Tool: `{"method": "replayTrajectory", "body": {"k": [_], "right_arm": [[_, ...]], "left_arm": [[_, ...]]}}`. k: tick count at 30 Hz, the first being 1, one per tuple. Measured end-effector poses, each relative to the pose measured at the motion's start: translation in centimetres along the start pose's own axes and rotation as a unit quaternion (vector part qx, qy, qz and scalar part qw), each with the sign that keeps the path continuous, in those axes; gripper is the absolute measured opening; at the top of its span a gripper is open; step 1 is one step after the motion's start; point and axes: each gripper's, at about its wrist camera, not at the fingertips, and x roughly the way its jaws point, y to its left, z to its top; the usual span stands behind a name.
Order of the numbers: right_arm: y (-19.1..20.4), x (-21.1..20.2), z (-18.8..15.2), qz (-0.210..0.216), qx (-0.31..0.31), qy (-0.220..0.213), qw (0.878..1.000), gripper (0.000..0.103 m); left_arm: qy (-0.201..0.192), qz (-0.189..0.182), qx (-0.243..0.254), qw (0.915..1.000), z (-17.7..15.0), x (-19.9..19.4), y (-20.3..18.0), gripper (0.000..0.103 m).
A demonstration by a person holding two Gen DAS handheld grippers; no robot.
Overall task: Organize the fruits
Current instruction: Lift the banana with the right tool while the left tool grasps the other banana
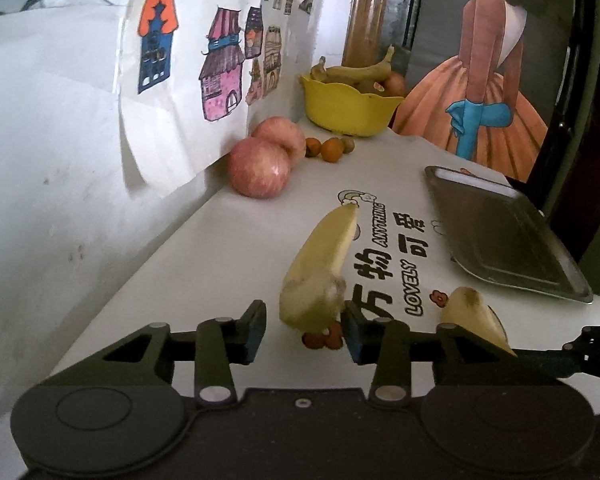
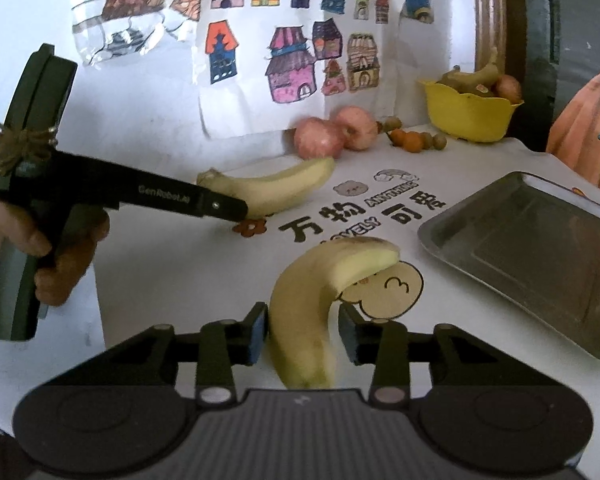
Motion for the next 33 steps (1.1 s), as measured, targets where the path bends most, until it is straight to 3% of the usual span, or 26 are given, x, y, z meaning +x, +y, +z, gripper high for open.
{"method": "replayTrajectory", "body": {"k": [7, 12, 18, 20, 25, 28, 33], "right_arm": [[-0.4, 1.4, 0.2, -0.002, 0.035, -0.002, 0.999, 0.058], [-0.7, 1.9, 0.7, -0.006, 0.044, -0.003, 0.999, 0.059], [-0.9, 2.6, 1.1, -0.012, 0.061, -0.005, 0.998, 0.059], [-0.6, 2.7, 1.1, -0.019, 0.055, -0.004, 0.998, 0.054], [-0.3, 2.6, 1.1, -0.021, 0.051, -0.004, 0.998, 0.046], [-0.5, 2.3, 1.0, -0.016, 0.058, -0.007, 0.998, 0.041], [-0.9, 1.9, 0.7, -0.007, 0.075, -0.01, 0.997, 0.039]], "left_arm": [[0.007, 0.003, 0.024, 0.9997, 0.7, 2.3, -0.6, 0.05], [0.012, 0.002, 0.035, 0.9993, 1.3, 3.2, -0.9, 0.05], [0.02, 0.002, 0.041, 0.999, 1.7, 3.8, -1.1, 0.04], [0.021, 0.001, 0.043, 0.9988, 1.8, 3.9, -1.2, 0.035], [0.02, 0.008, 0.035, 0.9992, 1.6, 3.7, -1.6, 0.035], [0.022, -0.006, 0.035, 0.9991, 1.3, 3.1, -2.0, 0.035], [0.025, -0.02, 0.037, 0.9988, 0.6, 2.3, -3.0, 0.034]]}}
